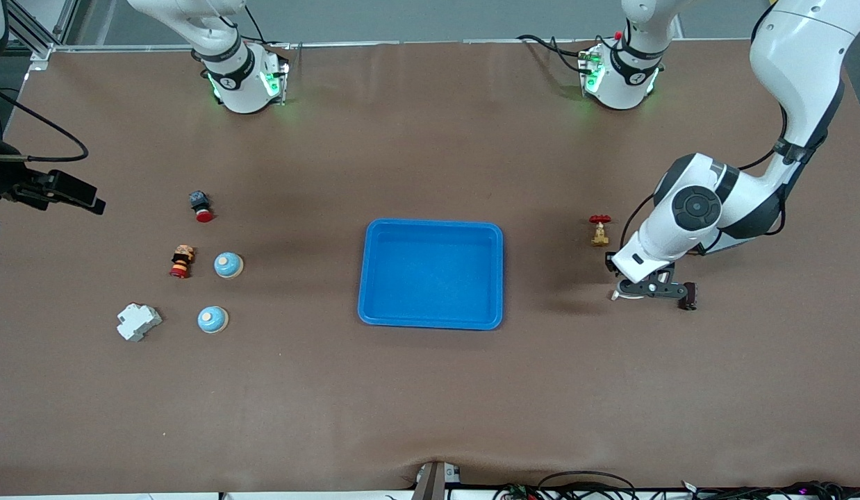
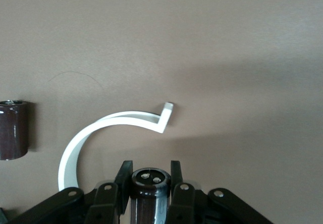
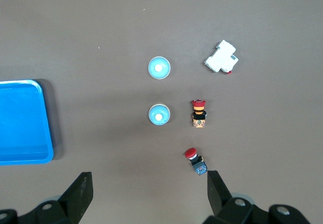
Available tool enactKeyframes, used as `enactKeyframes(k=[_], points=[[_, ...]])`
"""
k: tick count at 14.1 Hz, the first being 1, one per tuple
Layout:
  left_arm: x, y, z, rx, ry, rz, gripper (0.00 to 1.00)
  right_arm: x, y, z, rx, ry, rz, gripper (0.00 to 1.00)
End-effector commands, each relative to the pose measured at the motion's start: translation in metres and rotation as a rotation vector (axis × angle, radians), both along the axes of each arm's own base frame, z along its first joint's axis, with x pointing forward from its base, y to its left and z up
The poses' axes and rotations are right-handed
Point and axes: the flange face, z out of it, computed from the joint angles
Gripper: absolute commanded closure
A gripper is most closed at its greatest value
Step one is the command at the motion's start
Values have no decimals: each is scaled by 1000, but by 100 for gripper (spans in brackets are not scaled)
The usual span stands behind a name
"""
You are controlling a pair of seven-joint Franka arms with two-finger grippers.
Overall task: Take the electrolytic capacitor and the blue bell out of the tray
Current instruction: 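Lower the capacitor inside the white arc and open the left gripper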
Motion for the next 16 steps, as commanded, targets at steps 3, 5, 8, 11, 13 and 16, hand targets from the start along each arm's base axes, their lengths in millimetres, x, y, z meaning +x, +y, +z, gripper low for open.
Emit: enactKeyframes(k=[3,5,8,11,13,16], points=[[-1,8,-12,-13,-17,-10,100,-8,0,11,10,-2,-11,0],[-1,6,-18,-30,-16,-8,100,-7,-1,11,1,-5,-1,0],[-1,10,-26,-43,-16,-4,100,-8,0,20,-22,-25,17,0],[-3,13,-33,-39,-6,-4,100,-7,-1,29,-35,-48,61,0],[-4,13,-35,-43,-3,-3,100,-8,-2,33,-35,-54,63,0],[-5,12,-38,-48,2,-5,100,-7,-4,33,-37,-55,59,0]])
